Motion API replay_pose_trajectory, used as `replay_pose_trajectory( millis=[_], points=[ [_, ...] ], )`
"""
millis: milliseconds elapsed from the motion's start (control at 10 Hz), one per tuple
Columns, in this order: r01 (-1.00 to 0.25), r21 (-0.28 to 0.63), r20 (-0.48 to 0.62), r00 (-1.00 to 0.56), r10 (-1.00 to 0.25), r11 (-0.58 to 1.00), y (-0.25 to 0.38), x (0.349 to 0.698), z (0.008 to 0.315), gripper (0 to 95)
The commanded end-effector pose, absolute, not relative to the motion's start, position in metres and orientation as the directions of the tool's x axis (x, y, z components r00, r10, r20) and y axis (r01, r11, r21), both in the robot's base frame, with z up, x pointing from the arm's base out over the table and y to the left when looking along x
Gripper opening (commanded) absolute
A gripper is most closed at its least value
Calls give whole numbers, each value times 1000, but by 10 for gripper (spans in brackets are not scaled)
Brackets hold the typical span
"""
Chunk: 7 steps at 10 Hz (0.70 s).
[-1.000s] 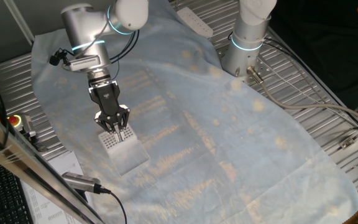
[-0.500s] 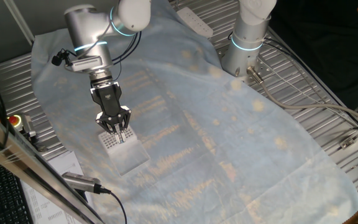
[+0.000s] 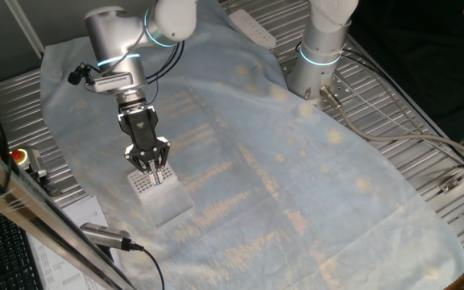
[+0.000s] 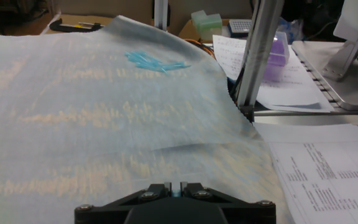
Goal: Insert a medium pipette tip into the holder for medium pipette tips
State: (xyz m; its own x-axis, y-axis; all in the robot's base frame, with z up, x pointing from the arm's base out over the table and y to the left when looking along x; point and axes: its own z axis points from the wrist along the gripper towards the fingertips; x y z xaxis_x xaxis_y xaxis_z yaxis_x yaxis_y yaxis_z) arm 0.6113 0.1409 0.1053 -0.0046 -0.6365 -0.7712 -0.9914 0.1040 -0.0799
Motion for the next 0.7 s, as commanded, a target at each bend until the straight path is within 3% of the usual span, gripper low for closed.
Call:
replay_pose_trajectory(
  millis=[100, 700],
  points=[
    [-990, -83, -782, -4, -623, 110, 142, 612, 105, 0],
    [-990, -100, -781, 15, -625, 101, 134, 605, 99, 0]
  ],
)
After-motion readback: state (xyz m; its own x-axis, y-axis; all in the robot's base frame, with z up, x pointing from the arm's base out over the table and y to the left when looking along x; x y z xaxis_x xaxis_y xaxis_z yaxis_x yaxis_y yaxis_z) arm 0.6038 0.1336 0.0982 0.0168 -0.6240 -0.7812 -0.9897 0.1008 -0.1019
